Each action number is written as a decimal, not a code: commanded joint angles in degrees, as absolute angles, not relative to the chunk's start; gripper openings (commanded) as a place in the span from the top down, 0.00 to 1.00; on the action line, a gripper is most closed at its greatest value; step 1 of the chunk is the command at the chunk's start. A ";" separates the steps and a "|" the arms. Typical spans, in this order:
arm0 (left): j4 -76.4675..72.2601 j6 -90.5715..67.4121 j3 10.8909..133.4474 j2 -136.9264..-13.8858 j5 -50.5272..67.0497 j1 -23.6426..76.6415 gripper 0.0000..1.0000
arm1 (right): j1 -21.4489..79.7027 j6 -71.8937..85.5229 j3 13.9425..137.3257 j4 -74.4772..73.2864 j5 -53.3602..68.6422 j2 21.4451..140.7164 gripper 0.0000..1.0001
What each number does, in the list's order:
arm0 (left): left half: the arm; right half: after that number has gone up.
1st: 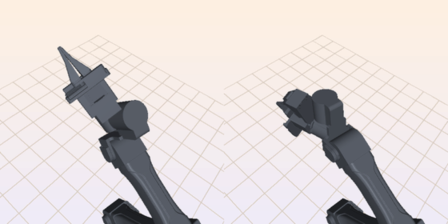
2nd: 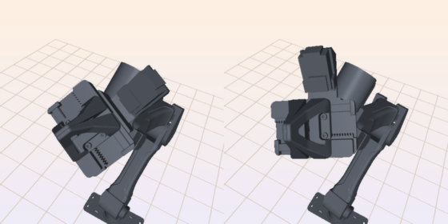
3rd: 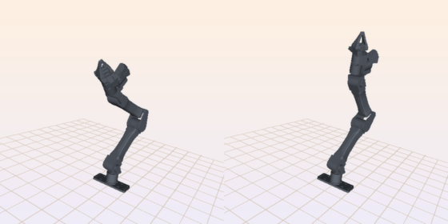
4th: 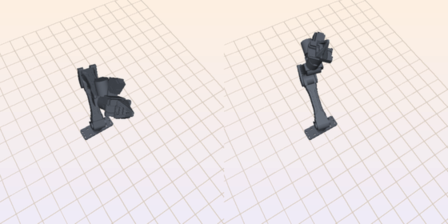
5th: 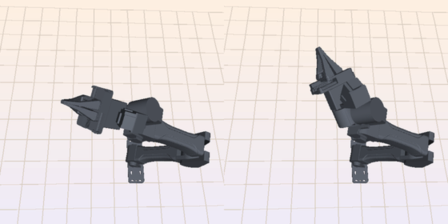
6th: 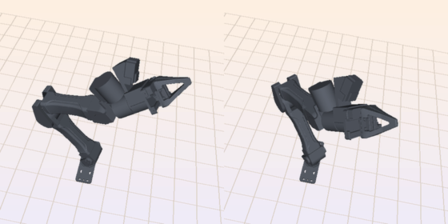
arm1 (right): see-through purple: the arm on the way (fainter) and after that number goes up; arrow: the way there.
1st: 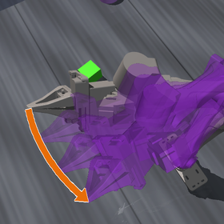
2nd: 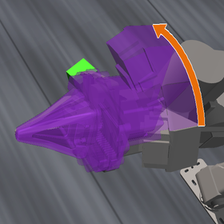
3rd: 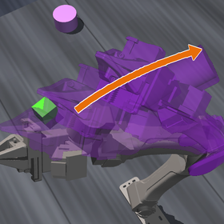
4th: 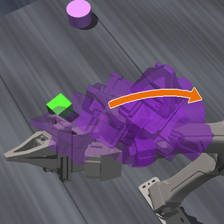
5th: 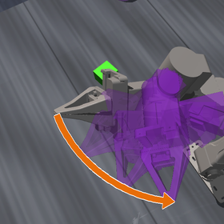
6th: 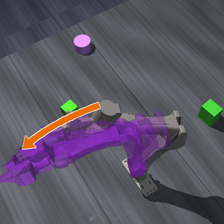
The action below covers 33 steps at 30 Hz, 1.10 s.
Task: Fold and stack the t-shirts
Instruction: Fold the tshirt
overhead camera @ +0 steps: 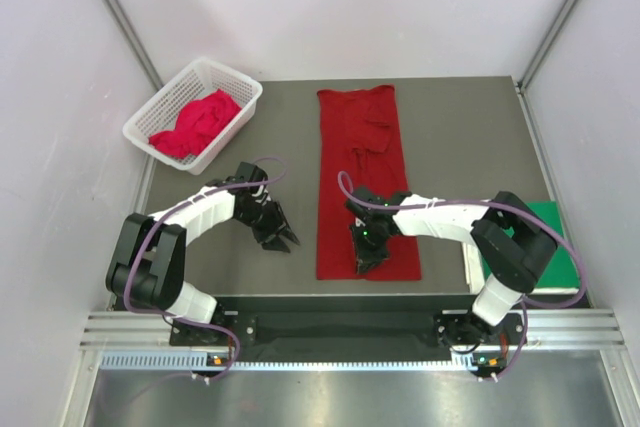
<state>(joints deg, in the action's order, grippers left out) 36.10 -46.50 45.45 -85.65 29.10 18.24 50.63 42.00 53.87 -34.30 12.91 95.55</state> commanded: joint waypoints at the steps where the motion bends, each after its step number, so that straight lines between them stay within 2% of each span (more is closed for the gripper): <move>1: 36.30 -45.70 45.53 -84.46 29.09 17.93 0.60 | 51.68 41.40 55.01 -35.75 11.87 95.80 0.93; 2: 36.39 -45.79 45.61 -84.46 29.09 17.93 0.60 | 51.68 40.96 55.45 -36.55 11.08 95.71 1.00; 25: 36.74 -45.97 45.44 -86.13 27.95 17.93 0.58 | 51.59 38.50 57.04 -42.45 8.44 91.85 1.00; 33: 30.24 -45.79 42.98 -81.83 34.45 18.63 0.48 | 51.59 38.58 56.51 -42.28 8.35 92.20 0.99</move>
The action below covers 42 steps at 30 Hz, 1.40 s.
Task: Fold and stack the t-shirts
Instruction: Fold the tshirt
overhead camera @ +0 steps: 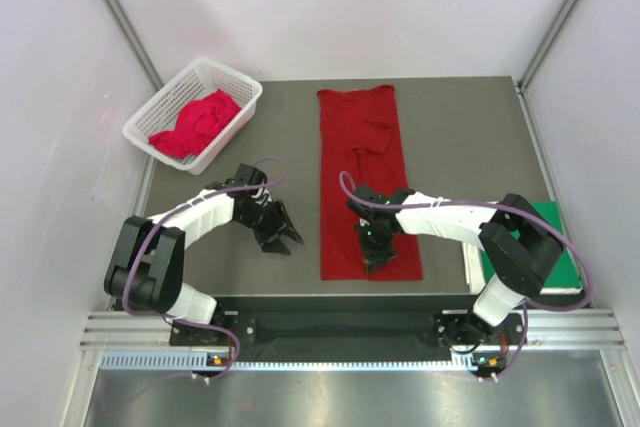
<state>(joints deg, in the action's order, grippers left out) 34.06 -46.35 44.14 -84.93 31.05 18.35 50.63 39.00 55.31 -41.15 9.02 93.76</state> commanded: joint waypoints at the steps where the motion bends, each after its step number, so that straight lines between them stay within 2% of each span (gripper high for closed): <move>1: 30.15 -45.79 42.72 -81.74 34.54 18.98 0.48 | 51.59 38.50 56.86 -42.36 8.44 92.28 0.96; 4: 28.75 -45.97 41.57 -82.09 35.94 19.95 0.47 | 51.50 38.06 58.53 -43.50 9.14 92.11 0.85; 5: 28.04 -46.05 41.40 -82.44 36.47 20.39 0.47 | 51.33 37.45 59.41 -44.46 9.14 91.67 0.79; 6: 27.60 -46.23 41.40 -82.79 36.74 20.91 0.47 | 50.72 37.27 60.72 -46.04 9.14 91.06 0.77; 13: 23.03 -49.21 41.22 -86.22 35.95 28.03 0.47 | 42.82 34.90 56.00 -45.62 15.11 83.59 0.75; 20: 20.48 -51.15 38.76 -88.33 35.25 29.97 0.46 | 27.26 25.59 49.58 -46.93 19.86 77.52 0.63; 24: 21.00 -51.85 38.58 -89.29 33.31 31.38 0.46 | 20.15 23.38 45.89 -48.96 19.95 77.78 0.61; 30: 20.74 -52.91 39.02 -91.23 32.70 32.96 0.46 | 15.21 22.50 43.34 -50.18 19.16 77.96 0.57; 42: 20.83 -52.65 39.55 -94.04 32.34 33.75 0.52 | 13.01 23.64 35.07 -43.33 23.47 79.98 0.65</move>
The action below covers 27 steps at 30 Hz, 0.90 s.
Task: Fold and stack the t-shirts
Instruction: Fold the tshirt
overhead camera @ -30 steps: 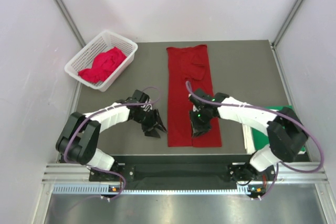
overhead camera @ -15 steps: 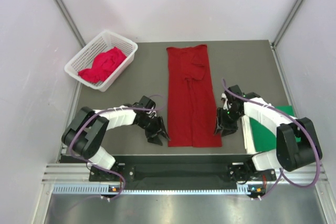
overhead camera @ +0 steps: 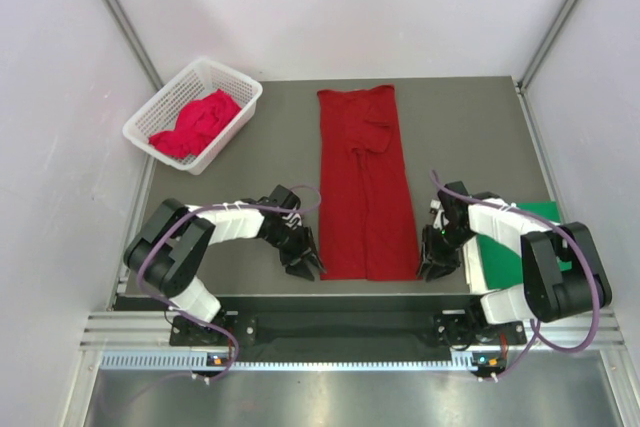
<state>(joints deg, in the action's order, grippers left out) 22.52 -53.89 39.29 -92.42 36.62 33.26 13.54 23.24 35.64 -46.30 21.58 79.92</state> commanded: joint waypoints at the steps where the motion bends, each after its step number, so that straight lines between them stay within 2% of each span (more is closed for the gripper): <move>1: 20.92 -52.65 39.55 -94.30 32.43 33.75 0.56 | 13.01 23.82 34.89 -43.16 23.64 79.89 0.66; 3: 20.83 -52.47 39.72 -94.57 32.78 33.84 0.63 | 12.92 23.91 34.02 -42.10 24.34 79.72 0.68; 8: 20.57 -52.21 40.51 -95.71 33.13 33.93 0.69 | 12.92 23.82 33.66 -40.96 24.79 79.72 0.71; 10: 20.65 -52.21 40.95 -96.33 33.40 33.93 0.76 | 12.92 23.91 33.75 -40.52 24.70 79.63 0.72; 12: 20.74 -52.21 41.22 -96.59 33.75 33.92 0.83 | 12.92 23.91 34.01 -40.43 24.70 79.72 0.79; 13: 20.83 -52.21 41.22 -96.59 33.84 33.93 0.92 | 12.92 23.99 34.10 -40.43 24.70 79.63 0.91; 15: 21.09 -52.21 41.57 -96.50 34.01 33.93 1.00 | 13.01 24.34 33.84 -40.60 24.70 79.19 1.00; 27: 27.24 -53.26 41.75 -93.52 33.57 34.28 1.00 | 16.78 31.37 29.97 -40.08 25.05 73.92 1.00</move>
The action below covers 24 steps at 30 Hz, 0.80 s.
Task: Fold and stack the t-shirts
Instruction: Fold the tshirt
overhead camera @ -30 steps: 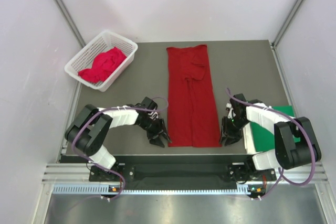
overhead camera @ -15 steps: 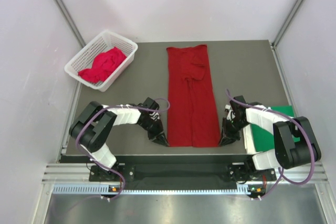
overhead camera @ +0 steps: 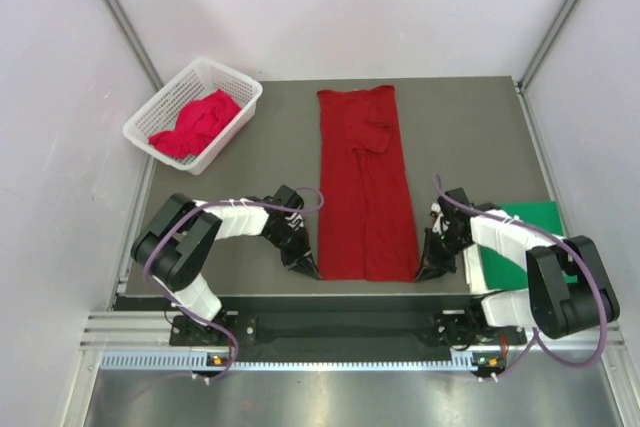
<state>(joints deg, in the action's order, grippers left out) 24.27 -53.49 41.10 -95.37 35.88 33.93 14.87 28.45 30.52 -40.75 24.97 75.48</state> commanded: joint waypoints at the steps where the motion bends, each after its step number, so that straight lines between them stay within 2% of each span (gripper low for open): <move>1: 27.77 -53.35 41.92 -93.60 33.57 34.28 1.00 | 17.40 31.64 30.06 -39.82 25.05 73.74 1.00; 24: 29.17 -56.25 39.90 -91.93 34.28 36.39 1.00 | 21.27 34.80 27.69 -40.61 23.29 70.93 1.00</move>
<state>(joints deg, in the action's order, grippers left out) 26.74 -55.61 40.60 -94.21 34.81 35.77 19.90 33.32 28.62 -39.79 23.75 72.58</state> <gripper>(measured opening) 0.011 0.014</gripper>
